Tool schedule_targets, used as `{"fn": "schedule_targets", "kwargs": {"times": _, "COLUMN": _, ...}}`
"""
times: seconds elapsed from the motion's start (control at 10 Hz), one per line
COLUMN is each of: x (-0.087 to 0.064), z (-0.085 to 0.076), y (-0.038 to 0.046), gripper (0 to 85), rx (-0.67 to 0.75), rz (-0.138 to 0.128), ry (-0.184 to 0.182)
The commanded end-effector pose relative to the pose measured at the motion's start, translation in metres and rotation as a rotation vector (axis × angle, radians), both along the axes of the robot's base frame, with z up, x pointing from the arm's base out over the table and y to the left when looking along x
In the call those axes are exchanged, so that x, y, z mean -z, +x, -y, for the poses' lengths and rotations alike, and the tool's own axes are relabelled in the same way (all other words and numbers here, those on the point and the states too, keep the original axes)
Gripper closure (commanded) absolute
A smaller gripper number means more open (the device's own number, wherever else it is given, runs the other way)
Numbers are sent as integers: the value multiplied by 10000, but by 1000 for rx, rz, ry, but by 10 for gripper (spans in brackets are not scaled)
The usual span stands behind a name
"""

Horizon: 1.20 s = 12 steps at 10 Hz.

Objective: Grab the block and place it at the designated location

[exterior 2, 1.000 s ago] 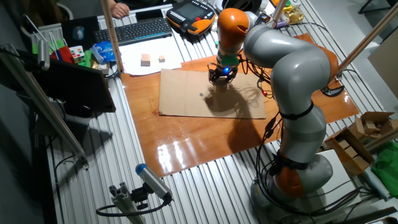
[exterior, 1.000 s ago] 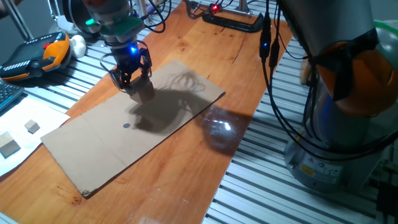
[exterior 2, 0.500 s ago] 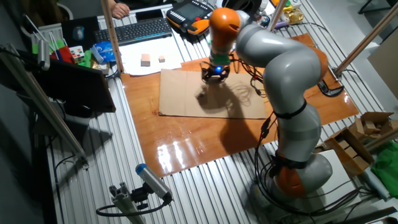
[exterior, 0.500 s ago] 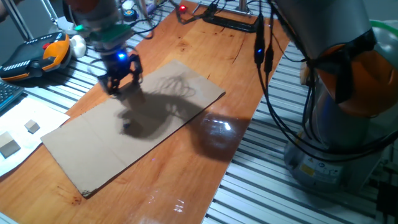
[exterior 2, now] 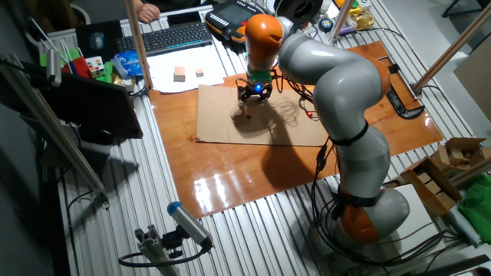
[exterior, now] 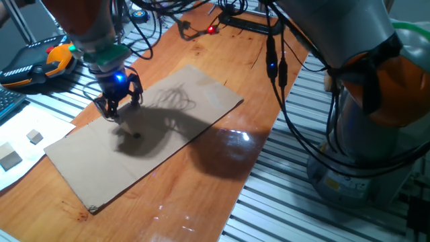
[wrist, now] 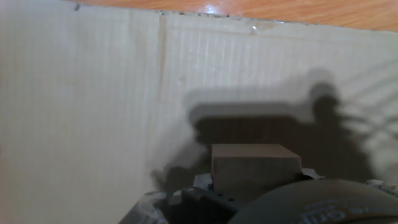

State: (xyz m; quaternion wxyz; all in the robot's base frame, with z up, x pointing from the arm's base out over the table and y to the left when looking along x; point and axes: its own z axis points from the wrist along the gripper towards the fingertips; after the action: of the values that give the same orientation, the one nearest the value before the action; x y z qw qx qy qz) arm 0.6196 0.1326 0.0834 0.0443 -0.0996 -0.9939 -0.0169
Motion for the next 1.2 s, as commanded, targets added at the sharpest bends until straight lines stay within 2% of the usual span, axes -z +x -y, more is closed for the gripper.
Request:
{"fn": "schedule_targets", "kwargs": {"times": 0.0, "x": 66, "z": -10, "y": -14, "gripper": 363, "rx": -1, "rz": 15, "ry": 2}}
{"fn": "schedule_targets", "kwargs": {"times": 0.1, "x": 126, "z": -29, "y": -37, "gripper": 357, "rx": -5, "rz": 26, "ry": -3}}
{"fn": "schedule_targets", "kwargs": {"times": 0.3, "x": 142, "z": -49, "y": -46, "gripper": 347, "rx": -2, "rz": 18, "ry": 8}}
{"fn": "schedule_targets", "kwargs": {"times": 0.7, "x": 208, "z": -110, "y": -116, "gripper": 323, "rx": 0, "rz": 36, "ry": -6}}
{"fn": "schedule_targets", "kwargs": {"times": 0.8, "x": 207, "z": -97, "y": -115, "gripper": 290, "rx": 0, "rz": 39, "ry": -6}}
{"fn": "schedule_targets", "kwargs": {"times": 1.0, "x": 208, "z": -97, "y": -115, "gripper": 137, "rx": 8, "rz": 45, "ry": -28}}
{"fn": "schedule_targets", "kwargs": {"times": 1.1, "x": 208, "z": -97, "y": -115, "gripper": 113, "rx": 11, "rz": 43, "ry": -30}}
